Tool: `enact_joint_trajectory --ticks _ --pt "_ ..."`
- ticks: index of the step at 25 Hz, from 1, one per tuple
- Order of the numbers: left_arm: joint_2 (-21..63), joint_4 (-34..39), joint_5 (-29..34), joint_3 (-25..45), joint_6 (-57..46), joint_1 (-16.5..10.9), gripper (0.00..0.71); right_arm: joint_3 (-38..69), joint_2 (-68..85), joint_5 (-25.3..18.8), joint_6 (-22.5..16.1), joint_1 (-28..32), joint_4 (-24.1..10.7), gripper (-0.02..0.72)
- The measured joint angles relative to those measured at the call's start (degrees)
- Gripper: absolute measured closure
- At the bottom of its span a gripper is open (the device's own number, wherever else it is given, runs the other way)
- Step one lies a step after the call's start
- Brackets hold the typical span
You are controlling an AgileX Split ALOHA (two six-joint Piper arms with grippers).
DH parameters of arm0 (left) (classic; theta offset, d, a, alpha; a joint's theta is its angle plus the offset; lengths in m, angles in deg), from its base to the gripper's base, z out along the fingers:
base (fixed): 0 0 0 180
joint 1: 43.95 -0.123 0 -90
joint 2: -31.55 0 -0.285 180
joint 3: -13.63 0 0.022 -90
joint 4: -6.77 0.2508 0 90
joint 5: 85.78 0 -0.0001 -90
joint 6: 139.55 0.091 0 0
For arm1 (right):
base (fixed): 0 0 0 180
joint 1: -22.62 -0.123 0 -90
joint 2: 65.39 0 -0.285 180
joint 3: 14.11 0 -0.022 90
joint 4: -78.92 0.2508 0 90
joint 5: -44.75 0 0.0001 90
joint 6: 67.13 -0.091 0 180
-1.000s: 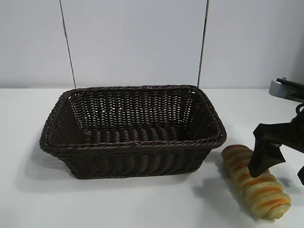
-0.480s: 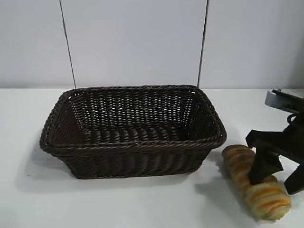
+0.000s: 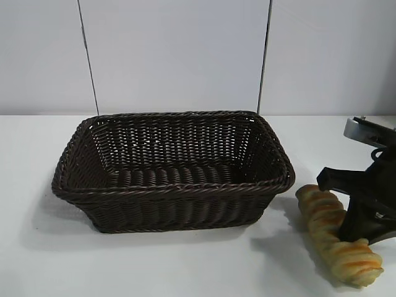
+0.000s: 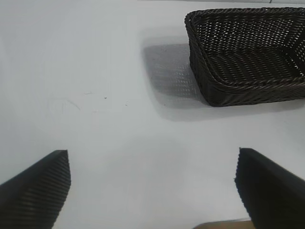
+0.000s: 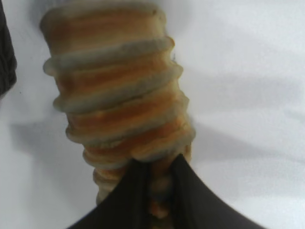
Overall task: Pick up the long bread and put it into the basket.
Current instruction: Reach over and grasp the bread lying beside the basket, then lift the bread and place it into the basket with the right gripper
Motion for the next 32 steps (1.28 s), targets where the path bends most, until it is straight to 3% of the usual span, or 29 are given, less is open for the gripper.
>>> enact_joint_trajectory --ticks 7,14,17,24,28,32 --pt "0.0 0.0 0.0 0.0 0.0 0.0 0.032 -2.22 6.85 -4.3 -1.86 0.0 -2.22 0.622" --pt "0.0 0.0 0.0 0.0 0.0 0.0 0.032 -10.88 12.05 -13.85 -12.11 0.0 -14.29 0.638" --pt "0.0 0.0 0.0 0.0 0.0 0.0 0.032 -15.68 12.72 -18.11 -13.15 0.0 -16.21 0.638" --pt "0.0 0.0 0.0 0.0 0.0 0.0 0.032 -22.5 12.86 -21.87 -6.06 0.0 -12.88 0.638" --pt "0.0 0.0 0.0 0.0 0.0 0.0 0.032 -22.63 12.73 -21.58 -0.31 -0.72 -8.22 0.64" --pt "0.0 0.0 0.0 0.0 0.0 0.0 0.032 -22.66 10.88 -18.78 2.92 -5.82 -6.68 0.64"
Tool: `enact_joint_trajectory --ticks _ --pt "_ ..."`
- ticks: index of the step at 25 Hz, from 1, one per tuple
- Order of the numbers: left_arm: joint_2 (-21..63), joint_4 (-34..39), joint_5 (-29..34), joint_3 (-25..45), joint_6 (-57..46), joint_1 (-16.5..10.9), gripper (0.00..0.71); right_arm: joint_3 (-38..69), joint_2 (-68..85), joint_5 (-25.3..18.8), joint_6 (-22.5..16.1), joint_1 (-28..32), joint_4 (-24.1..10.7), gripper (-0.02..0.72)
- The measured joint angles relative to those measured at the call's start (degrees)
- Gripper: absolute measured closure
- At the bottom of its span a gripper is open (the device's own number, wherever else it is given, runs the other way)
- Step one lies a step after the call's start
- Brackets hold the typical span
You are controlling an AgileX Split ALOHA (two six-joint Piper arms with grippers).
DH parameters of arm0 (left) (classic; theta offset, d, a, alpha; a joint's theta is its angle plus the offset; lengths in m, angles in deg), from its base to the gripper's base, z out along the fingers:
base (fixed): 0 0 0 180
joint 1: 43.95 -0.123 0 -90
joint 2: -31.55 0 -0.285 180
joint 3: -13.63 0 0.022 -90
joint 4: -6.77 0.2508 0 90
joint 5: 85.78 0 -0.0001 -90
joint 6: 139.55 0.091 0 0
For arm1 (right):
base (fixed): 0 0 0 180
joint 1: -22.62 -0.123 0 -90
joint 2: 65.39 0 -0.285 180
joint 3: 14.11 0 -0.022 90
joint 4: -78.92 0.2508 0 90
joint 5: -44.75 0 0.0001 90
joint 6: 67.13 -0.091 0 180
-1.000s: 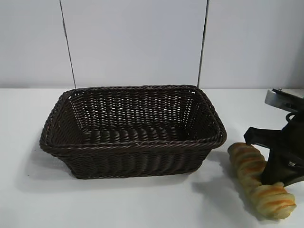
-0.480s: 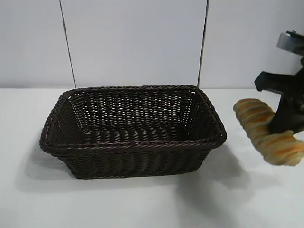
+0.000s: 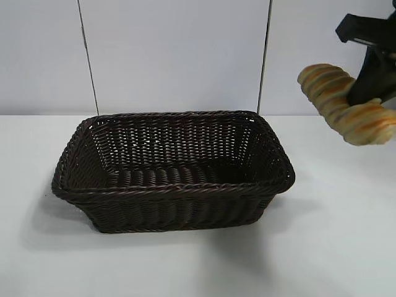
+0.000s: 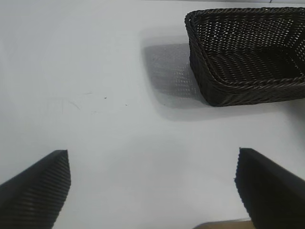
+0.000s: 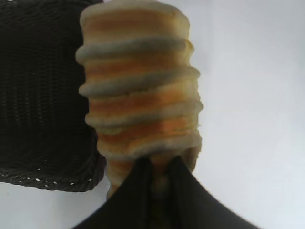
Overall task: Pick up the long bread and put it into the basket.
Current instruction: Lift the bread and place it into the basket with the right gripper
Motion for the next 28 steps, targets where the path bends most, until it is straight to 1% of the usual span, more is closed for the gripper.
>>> enact_joint_trajectory --ticks 3,5,7,9,10,13,15,16,19,21,22,24,28 --pt "0.0 0.0 0.0 0.0 0.0 0.0 0.032 -1.67 -3.17 1.88 1.68 -4.99 0.13 0.64" --pt "0.0 0.0 0.0 0.0 0.0 0.0 0.032 -3.95 -6.16 2.49 4.12 -8.5 -0.36 0.64" --pt "0.0 0.0 0.0 0.0 0.0 0.0 0.032 -6.8 -9.18 2.76 6.07 -11.55 -2.16 0.64" --pt "0.0 0.0 0.0 0.0 0.0 0.0 0.032 -10.32 -12.38 2.76 7.89 -14.14 -4.63 0.64" --pt "0.0 0.0 0.0 0.0 0.0 0.0 0.032 -11.79 -13.65 2.76 9.13 -15.35 -6.41 0.64" --pt "0.0 0.0 0.0 0.0 0.0 0.0 0.032 -16.34 -17.68 2.76 16.25 -18.15 -11.9 0.64" --pt "0.0 0.0 0.0 0.0 0.0 0.0 0.032 -18.49 -19.84 2.76 22.76 -19.45 -14.65 0.64" --pt "0.0 0.0 0.0 0.0 0.0 0.0 0.032 -19.45 -20.91 2.76 26.31 -19.76 -15.19 0.64" --pt "0.0 0.0 0.0 0.0 0.0 0.0 0.032 -20.93 -23.6 3.19 36.84 -19.97 -15.31 0.64" --pt "0.0 0.0 0.0 0.0 0.0 0.0 0.032 -20.93 -25.08 3.6 42.0 -19.97 -15.01 0.64" --pt "0.0 0.0 0.0 0.0 0.0 0.0 0.032 -20.93 -25.93 3.99 43.66 -20.02 -14.73 0.64" --pt "0.0 0.0 0.0 0.0 0.0 0.0 0.032 -20.93 -27.33 4.58 45.18 -20.02 -14.12 0.64" --pt "0.0 0.0 0.0 0.0 0.0 0.0 0.032 -20.93 -29.77 4.77 45.66 -20.19 -13.25 0.64"
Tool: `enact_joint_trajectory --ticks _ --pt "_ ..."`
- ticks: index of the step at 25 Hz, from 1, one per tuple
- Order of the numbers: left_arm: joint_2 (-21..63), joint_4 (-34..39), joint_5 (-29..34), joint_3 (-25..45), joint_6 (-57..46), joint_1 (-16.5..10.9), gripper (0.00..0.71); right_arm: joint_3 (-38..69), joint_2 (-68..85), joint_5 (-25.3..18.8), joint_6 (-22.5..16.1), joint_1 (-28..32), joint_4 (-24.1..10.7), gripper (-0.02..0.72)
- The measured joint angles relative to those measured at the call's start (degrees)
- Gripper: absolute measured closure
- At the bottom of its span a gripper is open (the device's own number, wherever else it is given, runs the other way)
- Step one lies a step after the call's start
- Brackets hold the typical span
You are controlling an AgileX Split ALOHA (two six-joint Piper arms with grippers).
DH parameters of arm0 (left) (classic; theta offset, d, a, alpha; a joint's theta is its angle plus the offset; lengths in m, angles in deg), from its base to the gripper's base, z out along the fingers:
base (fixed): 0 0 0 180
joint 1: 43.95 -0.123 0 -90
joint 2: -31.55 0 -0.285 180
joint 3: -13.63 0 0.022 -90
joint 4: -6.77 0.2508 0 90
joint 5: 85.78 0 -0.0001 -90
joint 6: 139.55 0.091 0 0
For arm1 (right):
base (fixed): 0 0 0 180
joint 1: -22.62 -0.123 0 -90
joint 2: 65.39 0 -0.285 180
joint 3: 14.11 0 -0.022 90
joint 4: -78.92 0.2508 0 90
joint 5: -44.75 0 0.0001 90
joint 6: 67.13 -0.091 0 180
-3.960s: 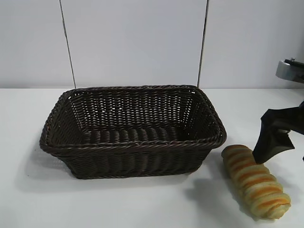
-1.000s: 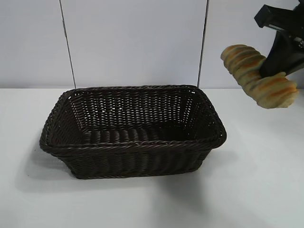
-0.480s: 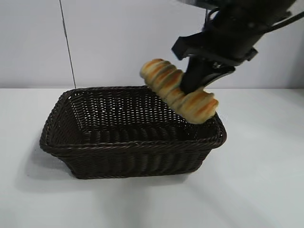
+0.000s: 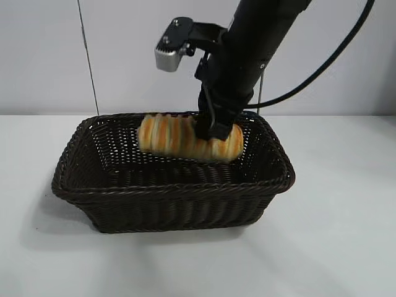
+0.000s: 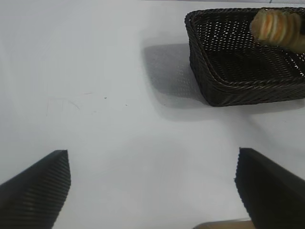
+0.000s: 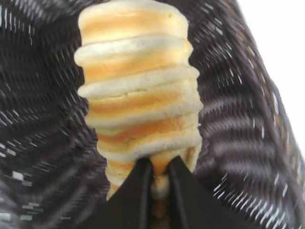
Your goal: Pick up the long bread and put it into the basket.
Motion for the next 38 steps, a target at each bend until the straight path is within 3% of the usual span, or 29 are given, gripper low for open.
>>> enact_joint_trajectory --ticks 5,7,12,14,18,21,24,27,31,35,38 --pt "0.0 0.0 0.0 0.0 0.0 0.0 0.032 -0.07 -0.57 2.57 -1.28 0.0 0.43 0.605" --pt "0.0 0.0 0.0 0.0 0.0 0.0 0.032 -0.19 -0.57 2.77 -1.34 0.0 0.74 0.514" --pt "0.0 0.0 0.0 0.0 0.0 0.0 0.032 -0.36 -0.42 2.07 -2.41 0.0 1.63 0.115" --pt "0.0 0.0 0.0 0.0 0.0 0.0 0.032 -0.36 0.26 1.46 -3.99 0.0 1.76 0.058" --pt "0.0 0.0 0.0 0.0 0.0 0.0 0.032 -0.36 3.38 1.32 -10.7 0.0 1.76 0.029" --pt "0.0 0.0 0.0 0.0 0.0 0.0 0.032 -0.36 5.94 1.13 -19.76 0.0 1.62 0.026" --pt "0.0 0.0 0.0 0.0 0.0 0.0 0.032 -0.43 8.14 0.38 -33.58 0.0 -0.19 0.023" --pt "0.0 0.0 0.0 0.0 0.0 0.0 0.032 -2.67 8.82 -4.24 -48.02 1.05 -1.78 0.021" --pt "0.0 0.0 0.0 0.0 0.0 0.0 0.032 -8.06 8.82 -9.76 -62.77 2.67 -5.92 0.02" --pt "0.0 0.0 0.0 0.0 0.0 0.0 0.032 -13.68 8.82 -13.9 -70.21 3.33 -12.05 0.02" --pt "0.0 0.0 0.0 0.0 0.0 0.0 0.032 -16.38 8.85 -18.13 -71.81 4.57 -13.43 0.02"
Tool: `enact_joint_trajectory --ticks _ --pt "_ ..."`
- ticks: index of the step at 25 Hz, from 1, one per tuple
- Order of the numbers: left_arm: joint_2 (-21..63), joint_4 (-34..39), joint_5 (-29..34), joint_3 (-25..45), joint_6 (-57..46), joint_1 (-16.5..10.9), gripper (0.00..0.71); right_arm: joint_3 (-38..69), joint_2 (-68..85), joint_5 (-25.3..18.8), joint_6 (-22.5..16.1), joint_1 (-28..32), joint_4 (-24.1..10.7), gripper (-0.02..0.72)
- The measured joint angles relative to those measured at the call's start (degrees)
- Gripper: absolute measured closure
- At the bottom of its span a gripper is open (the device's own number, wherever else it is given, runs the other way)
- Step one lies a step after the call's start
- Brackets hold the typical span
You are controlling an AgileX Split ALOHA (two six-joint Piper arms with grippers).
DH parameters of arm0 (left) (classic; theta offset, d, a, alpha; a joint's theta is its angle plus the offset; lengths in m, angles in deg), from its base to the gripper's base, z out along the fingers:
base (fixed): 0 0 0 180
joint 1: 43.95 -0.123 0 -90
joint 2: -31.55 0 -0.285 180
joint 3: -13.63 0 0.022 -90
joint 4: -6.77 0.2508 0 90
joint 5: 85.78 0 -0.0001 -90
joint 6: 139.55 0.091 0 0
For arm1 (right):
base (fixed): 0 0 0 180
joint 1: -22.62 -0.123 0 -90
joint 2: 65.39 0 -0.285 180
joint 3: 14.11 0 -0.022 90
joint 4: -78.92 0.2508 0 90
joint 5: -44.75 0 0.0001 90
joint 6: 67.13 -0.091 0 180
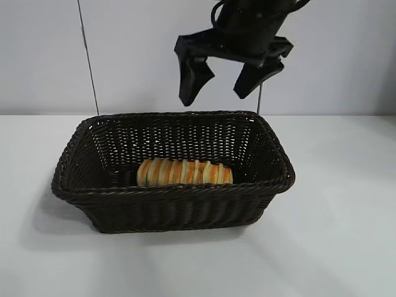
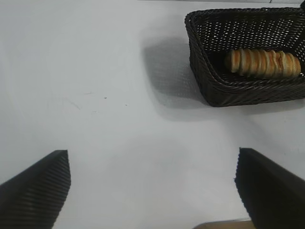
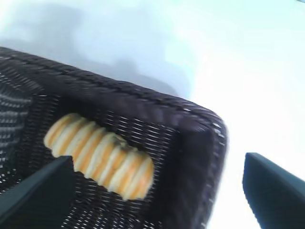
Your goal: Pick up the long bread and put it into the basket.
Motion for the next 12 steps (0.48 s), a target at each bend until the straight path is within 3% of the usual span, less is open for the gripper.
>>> enact_joint_trajectory --ticks 6,12 --pt "0.0 0.0 0.0 0.0 0.0 0.0 0.032 -0.96 0.0 -5.42 -0.82 6.81 -0.38 0.02" --pt "0.0 0.0 0.0 0.0 0.0 0.0 0.032 -0.96 0.0 -7.84 -0.33 16.99 -1.73 0.02"
